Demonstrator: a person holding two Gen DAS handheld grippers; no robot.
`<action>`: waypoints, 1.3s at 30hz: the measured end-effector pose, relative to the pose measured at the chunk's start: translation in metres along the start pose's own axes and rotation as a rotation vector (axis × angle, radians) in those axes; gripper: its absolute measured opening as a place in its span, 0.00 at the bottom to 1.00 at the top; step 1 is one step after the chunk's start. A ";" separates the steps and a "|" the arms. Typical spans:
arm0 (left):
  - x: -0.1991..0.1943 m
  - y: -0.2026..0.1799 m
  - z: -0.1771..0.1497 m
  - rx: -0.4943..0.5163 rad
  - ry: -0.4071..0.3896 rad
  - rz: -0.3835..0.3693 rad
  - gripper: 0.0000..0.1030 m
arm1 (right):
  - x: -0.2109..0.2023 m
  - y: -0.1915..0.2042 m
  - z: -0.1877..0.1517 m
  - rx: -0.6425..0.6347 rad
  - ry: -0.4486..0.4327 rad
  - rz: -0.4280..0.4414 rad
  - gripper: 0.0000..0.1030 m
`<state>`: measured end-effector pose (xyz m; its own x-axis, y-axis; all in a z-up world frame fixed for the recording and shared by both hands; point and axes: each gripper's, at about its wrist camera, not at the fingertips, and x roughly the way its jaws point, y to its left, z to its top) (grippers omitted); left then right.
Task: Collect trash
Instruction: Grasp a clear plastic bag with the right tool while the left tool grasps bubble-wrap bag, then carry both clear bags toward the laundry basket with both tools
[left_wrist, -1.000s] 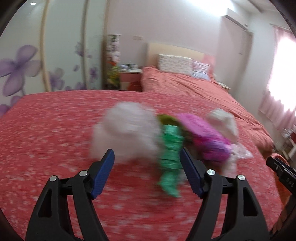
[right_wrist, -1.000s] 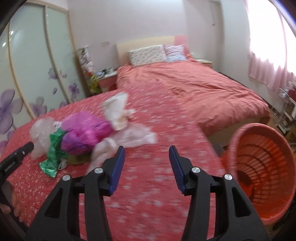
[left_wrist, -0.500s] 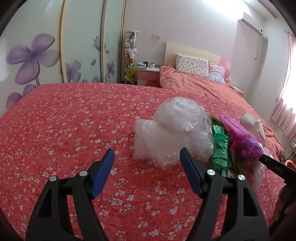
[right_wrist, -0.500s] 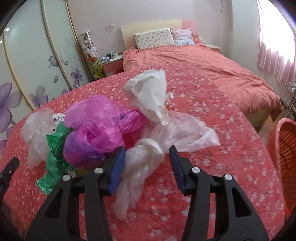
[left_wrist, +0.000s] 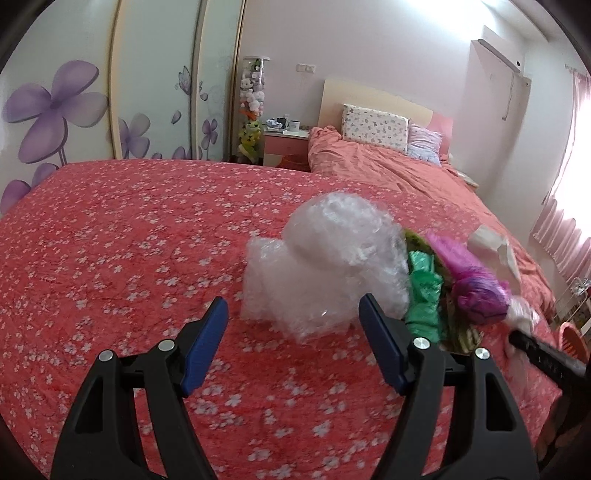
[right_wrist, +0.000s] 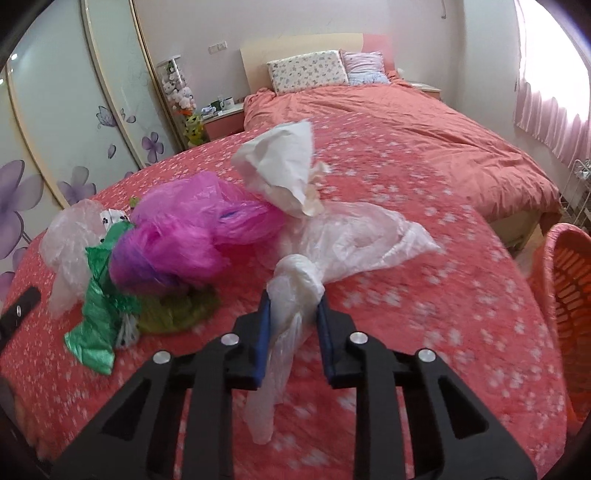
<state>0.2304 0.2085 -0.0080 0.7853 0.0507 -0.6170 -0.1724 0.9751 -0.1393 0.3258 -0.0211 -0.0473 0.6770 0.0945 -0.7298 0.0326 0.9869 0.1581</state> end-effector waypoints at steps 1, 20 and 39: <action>0.001 -0.002 0.004 -0.009 0.005 -0.012 0.73 | -0.003 -0.004 -0.002 0.000 -0.005 -0.004 0.22; 0.057 -0.010 0.036 0.001 0.092 -0.007 0.73 | -0.044 -0.051 -0.019 0.010 -0.065 -0.070 0.21; -0.006 -0.017 0.051 0.025 -0.042 -0.073 0.21 | -0.084 -0.038 -0.015 -0.023 -0.133 -0.060 0.21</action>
<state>0.2584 0.2028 0.0376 0.8197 -0.0123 -0.5726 -0.0994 0.9815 -0.1634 0.2565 -0.0647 -0.0016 0.7661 0.0186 -0.6424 0.0604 0.9931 0.1007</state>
